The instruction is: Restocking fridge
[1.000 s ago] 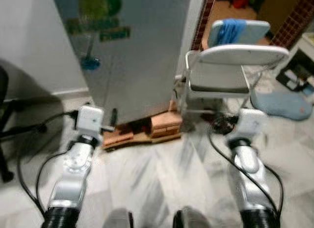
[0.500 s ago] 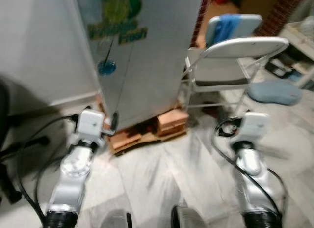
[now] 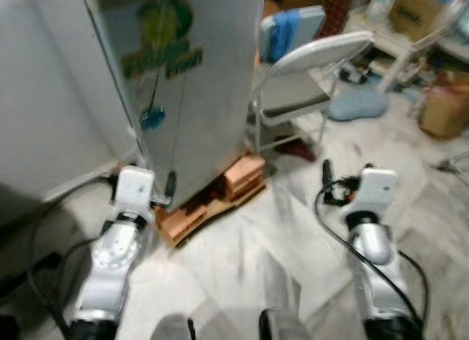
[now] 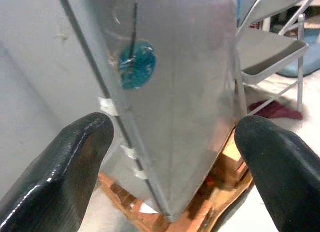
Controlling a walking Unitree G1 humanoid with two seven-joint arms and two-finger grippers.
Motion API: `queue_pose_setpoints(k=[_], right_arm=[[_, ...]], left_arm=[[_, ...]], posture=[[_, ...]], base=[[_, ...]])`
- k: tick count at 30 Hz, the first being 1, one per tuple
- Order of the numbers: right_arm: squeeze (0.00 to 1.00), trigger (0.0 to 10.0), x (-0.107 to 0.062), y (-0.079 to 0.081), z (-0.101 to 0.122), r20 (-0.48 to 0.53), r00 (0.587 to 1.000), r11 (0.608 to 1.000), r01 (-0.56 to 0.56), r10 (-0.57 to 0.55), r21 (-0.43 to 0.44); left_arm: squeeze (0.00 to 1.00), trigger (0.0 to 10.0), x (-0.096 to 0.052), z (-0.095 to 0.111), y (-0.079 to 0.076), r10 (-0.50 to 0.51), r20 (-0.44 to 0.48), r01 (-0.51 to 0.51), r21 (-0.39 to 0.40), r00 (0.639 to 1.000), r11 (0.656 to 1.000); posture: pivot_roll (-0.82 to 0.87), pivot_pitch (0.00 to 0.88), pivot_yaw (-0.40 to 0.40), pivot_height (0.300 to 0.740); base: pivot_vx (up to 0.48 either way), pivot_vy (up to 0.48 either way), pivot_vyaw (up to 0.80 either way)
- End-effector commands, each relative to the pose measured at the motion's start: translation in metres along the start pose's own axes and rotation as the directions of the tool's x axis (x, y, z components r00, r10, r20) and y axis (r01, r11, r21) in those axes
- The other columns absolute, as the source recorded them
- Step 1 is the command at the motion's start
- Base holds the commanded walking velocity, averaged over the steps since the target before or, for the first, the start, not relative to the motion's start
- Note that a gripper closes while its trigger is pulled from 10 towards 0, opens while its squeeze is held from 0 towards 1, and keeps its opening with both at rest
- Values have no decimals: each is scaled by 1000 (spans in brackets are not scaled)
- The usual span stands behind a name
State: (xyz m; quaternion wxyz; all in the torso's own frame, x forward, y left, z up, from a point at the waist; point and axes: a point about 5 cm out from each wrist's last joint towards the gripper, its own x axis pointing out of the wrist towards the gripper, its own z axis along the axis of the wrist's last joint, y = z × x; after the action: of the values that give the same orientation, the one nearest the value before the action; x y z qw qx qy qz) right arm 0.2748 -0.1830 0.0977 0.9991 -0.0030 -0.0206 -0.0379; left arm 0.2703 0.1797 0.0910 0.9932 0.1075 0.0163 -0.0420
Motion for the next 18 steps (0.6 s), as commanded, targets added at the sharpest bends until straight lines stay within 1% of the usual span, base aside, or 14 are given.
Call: queue_pose_setpoints(k=[1, 7, 11, 18], right_arm=[[0, 10000, 0, -8, 1, 0, 1000, 1000, 26, -26, -10], [0, 10000, 2, -8, 1, 1, 1000, 1000, 25, -25, -10], [0, 10000, 2, -9, 0, 4, 1000, 1000, 27, -27, -9], [0, 10000, 2, -7, -2, 2, 1000, 1000, 11, -11, -11]], left_arm=[[0, 10000, 2, 3, -9, -28, 4, 28, -13, 1000, 1000], [0, 10000, 1, 2, -10, -27, 3, 27, -7, 1000, 1000], [0, 10000, 1, -1, -11, -28, -1, 28, -1, 1000, 1000], [0, 10000, -2, -6, -10, -13, 3, 13, 4, 1000, 1000]], posture=[[42, 118, -7, 740], [45, 113, -7, 740], [47, 92, -14, 740], [53, 70, -31, 740]], base=[[0, 480, -675], [0, 480, -758], [0, 460, -727], [0, 0, 0]])
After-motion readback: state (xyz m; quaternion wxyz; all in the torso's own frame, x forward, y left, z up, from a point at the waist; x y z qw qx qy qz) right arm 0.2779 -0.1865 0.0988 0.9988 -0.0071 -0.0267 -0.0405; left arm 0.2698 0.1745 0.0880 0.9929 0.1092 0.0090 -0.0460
